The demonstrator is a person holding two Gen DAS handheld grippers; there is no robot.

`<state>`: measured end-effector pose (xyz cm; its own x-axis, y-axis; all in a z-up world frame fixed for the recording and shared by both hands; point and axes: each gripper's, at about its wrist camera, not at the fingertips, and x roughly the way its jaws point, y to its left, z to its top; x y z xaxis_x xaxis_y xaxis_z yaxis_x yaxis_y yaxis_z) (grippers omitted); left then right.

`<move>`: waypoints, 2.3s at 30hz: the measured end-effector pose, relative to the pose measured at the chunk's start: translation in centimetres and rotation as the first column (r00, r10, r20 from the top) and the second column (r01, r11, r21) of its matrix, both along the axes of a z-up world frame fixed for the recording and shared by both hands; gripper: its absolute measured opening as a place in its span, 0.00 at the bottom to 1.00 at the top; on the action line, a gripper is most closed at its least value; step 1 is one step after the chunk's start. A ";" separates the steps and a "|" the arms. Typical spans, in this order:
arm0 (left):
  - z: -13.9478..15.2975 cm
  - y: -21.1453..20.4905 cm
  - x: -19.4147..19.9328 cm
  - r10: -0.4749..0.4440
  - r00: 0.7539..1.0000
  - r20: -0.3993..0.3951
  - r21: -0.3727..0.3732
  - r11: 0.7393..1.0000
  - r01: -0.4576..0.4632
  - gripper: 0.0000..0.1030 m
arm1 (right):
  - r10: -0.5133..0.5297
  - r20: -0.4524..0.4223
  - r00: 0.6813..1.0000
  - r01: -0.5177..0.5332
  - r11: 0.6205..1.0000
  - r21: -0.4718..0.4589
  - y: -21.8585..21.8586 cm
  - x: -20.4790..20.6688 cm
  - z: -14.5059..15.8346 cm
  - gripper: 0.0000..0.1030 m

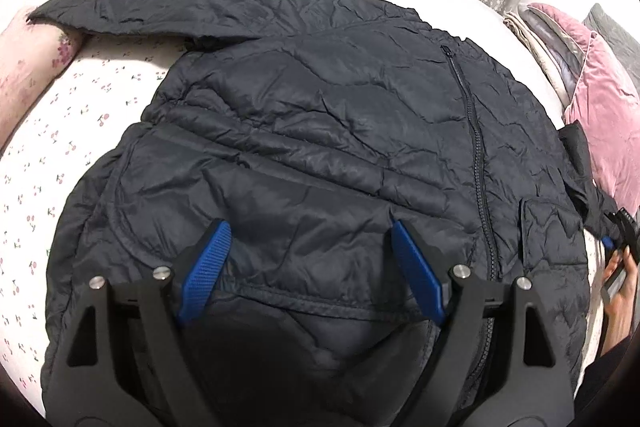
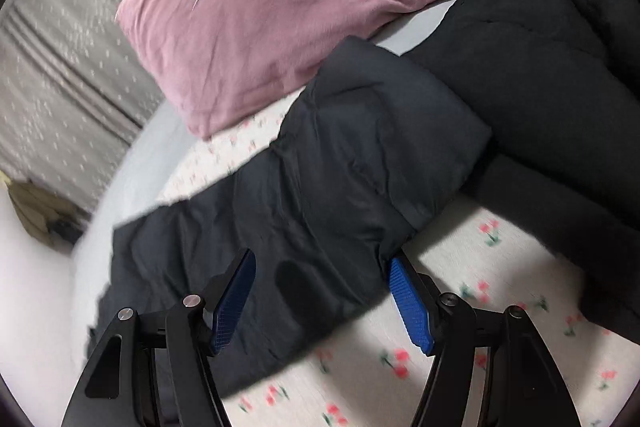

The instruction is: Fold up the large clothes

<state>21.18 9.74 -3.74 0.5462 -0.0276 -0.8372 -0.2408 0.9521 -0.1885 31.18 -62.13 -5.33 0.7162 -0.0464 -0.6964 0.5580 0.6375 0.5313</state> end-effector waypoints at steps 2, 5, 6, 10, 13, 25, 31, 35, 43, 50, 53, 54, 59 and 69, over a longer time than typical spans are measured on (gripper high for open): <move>-0.2 0.0 0.1 0.000 1.000 -0.002 0.007 1.000 0.000 0.80 | 0.015 -0.023 1.000 -0.016 0.999 -0.042 0.1 0.4 0.8 0.06; -0.2 -0.2 0.1 -0.001 1.000 -0.004 0.017 1.000 0.001 0.80 | 0.024 0.026 0.999 -0.019 0.983 -0.184 0.8 -0.6 3.9 0.05; -0.2 -0.3 0.1 -0.003 1.000 -0.005 0.020 1.000 0.003 0.80 | 0.028 0.042 0.999 -0.017 0.966 -0.257 1.2 -1.1 5.4 0.05; 0.0 -0.2 0.0 -0.006 1.000 -0.003 0.007 1.000 0.006 0.80 | 0.044 0.105 0.994 -0.003 0.931 -0.366 1.6 -3.4 9.3 0.04; 0.0 -0.2 -0.1 -0.013 1.000 -0.002 -0.001 1.000 0.013 0.80 | 0.028 0.099 0.995 0.017 0.902 -0.431 1.6 -4.2 11.1 0.03; -0.5 -0.8 -0.7 -0.115 0.993 -0.021 -0.058 0.992 0.114 0.80 | -0.072 0.028 0.997 0.075 0.811 -0.580 1.1 -3.0 16.7 0.03; 0.2 2.0 -1.2 -0.076 0.997 -0.015 -0.123 0.990 0.074 0.80 | 0.041 0.052 0.998 -0.002 0.804 -0.595 5.0 -2.5 18.3 0.03; 0.5 3.8 -1.4 -0.013 1.000 -0.013 -0.160 0.987 0.011 0.80 | 0.201 0.093 0.975 -0.105 0.790 -0.604 11.2 -1.3 20.4 0.03; 0.8 5.6 -1.9 0.040 0.999 -0.017 -0.227 0.973 -0.043 0.80 | 0.587 0.046 0.808 -0.367 0.564 -0.740 31.5 0.5 21.8 0.04; 0.6 6.2 -1.4 0.058 0.998 -0.032 -0.270 0.961 -0.065 0.80 | 0.721 -0.213 0.660 -0.605 0.341 -0.720 48.5 4.1 13.3 0.04; 0.6 6.4 -1.3 0.059 0.998 -0.032 -0.283 0.957 -0.065 0.80 | 0.729 -0.328 0.601 -0.704 0.289 -0.649 51.5 5.7 8.5 0.06; 0.5 6.5 -1.2 0.058 0.998 -0.034 -0.288 0.955 -0.065 0.80 | 0.730 -0.368 0.576 -0.737 0.268 -0.620 52.2 6.2 6.7 0.07; 0.7 6.7 -1.1 0.058 0.998 -0.038 -0.308 0.949 -0.067 0.80 | 0.714 -0.473 0.517 -0.815 0.240 -0.528 52.8 6.4 1.4 0.34; 0.6 7.0 -1.0 0.064 0.997 -0.035 -0.296 0.952 -0.072 0.80 | 0.818 -0.311 0.484 -0.855 0.368 -0.365 51.3 3.9 1.6 0.70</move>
